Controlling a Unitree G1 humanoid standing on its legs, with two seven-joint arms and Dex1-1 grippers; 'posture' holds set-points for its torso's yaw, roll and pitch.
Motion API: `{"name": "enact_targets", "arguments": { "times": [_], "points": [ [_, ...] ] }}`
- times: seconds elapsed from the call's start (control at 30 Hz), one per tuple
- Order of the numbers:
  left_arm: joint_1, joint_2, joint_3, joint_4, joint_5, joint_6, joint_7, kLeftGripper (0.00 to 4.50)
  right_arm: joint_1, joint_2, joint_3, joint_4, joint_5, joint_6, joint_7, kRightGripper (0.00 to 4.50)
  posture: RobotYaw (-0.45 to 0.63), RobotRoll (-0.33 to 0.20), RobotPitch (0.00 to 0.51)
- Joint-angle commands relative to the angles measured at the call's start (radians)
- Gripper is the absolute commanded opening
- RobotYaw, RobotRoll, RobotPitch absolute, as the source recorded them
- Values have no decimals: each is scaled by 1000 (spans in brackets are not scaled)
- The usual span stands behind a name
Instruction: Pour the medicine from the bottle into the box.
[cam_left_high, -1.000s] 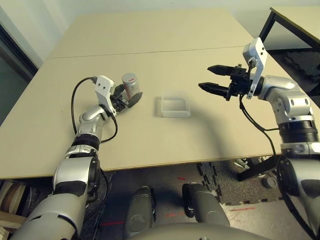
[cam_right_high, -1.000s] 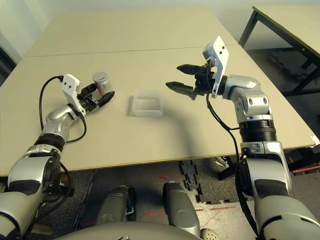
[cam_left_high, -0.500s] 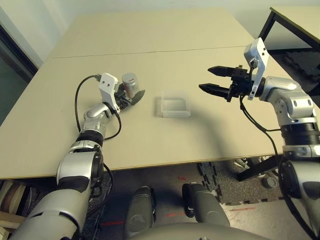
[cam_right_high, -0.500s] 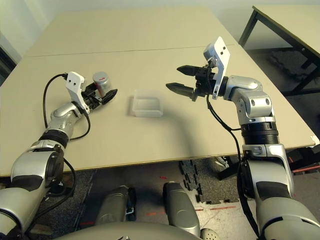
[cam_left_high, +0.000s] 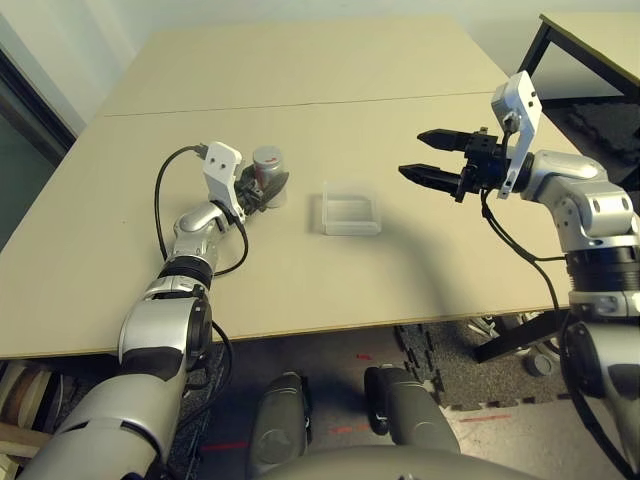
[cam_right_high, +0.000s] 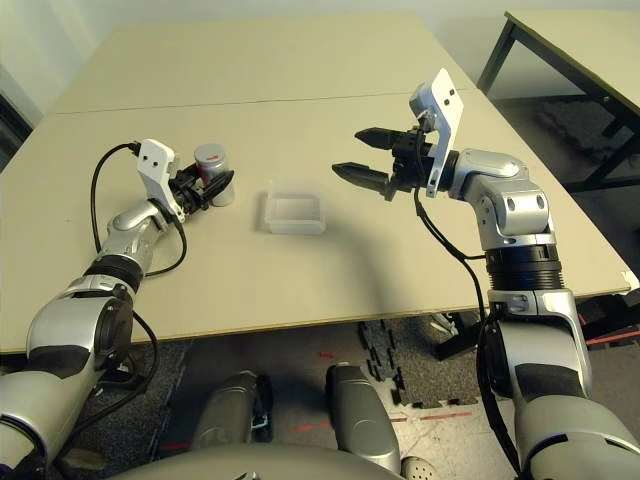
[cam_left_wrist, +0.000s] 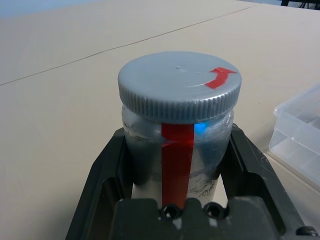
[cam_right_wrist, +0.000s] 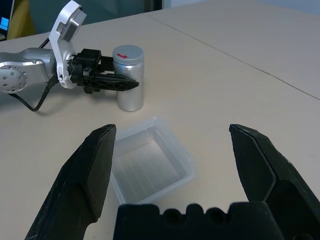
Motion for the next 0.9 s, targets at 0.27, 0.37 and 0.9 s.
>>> {"name": "enact_targets", "arguments": {
  "times": [0.27, 0.37, 0.9],
  "points": [
    [17, 20, 9, -165, -89, 150, -374, 2594, -47, 12, 38, 4, 7, -9, 27, 4500, -157, 0, 98],
    [55, 40, 4, -290, -127, 245, -451, 2594, -78, 19, 53, 5, 18, 4, 49, 4500, -132, 0, 98],
    [307, 117, -84, -942, -261, 657, -516, 2594, -216, 154, 190, -68, 102, 190, 148, 4500, -58, 0, 88]
  ]
}}
